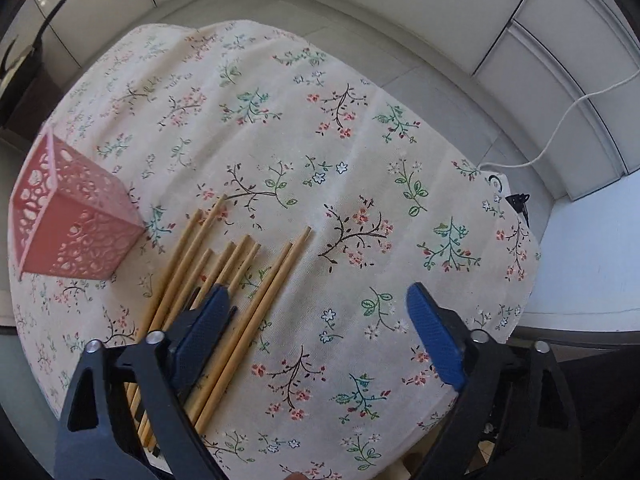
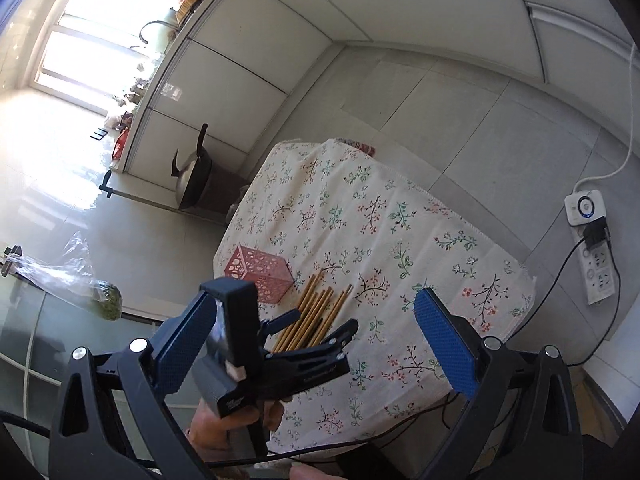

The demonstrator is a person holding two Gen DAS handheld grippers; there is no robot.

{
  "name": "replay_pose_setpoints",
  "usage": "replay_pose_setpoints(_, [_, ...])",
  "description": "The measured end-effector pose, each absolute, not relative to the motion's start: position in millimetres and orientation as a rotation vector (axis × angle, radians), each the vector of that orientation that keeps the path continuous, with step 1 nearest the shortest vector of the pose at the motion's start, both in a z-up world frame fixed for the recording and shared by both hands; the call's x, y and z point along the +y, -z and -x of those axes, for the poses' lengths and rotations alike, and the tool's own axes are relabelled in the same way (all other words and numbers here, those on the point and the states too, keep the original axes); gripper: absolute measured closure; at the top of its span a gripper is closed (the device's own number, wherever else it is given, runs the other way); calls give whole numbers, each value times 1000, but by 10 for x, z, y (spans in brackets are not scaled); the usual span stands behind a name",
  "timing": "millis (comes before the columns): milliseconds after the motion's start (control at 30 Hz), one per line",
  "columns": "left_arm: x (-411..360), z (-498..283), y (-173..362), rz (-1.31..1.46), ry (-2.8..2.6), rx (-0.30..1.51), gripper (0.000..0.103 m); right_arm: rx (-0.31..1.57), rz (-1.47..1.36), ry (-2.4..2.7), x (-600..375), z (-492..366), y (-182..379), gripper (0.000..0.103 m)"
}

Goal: Organize utensils
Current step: 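Lower the left tool onto the chopstick pile and grasp one bamboo chopstick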

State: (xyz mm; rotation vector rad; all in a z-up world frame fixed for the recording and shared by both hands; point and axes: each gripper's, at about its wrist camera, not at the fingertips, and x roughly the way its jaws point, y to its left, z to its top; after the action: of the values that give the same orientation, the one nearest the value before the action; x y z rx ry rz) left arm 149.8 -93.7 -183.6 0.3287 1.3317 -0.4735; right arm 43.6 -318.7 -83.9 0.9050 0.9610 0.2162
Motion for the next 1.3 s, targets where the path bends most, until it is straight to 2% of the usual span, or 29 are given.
replay_pose_setpoints(233, [-903, -1861, 2017, -355, 463, 1431, 51, 1045, -1057, -268, -3294, -570, 1085, 7])
replay_pose_setpoints(300, [-914, -1915, 2066, -377, 470, 1458, 66, 1060, -1093, -263, -3338, -590, 1151, 7])
replay_pose_setpoints(400, [-928, -1930, 2121, -394, 476, 1476, 78, 1066, -1107, -250, -3349, -604, 1164, 7])
replay_pose_setpoints(867, [-679, -1860, 2147, -445, 439, 1448, 88, 1085, -1112, -233, -3373, -630, 1247, 7])
replay_pose_setpoints(1100, [-835, -1753, 2190, -515, 455, 1419, 92, 1089, -1103, -211, -3381, -646, 1258, 7])
replay_pose_setpoints(1300, [-813, -1810, 1984, -358, 472, 1322, 94, 1106, -1088, -181, -3363, -649, 1316, 7])
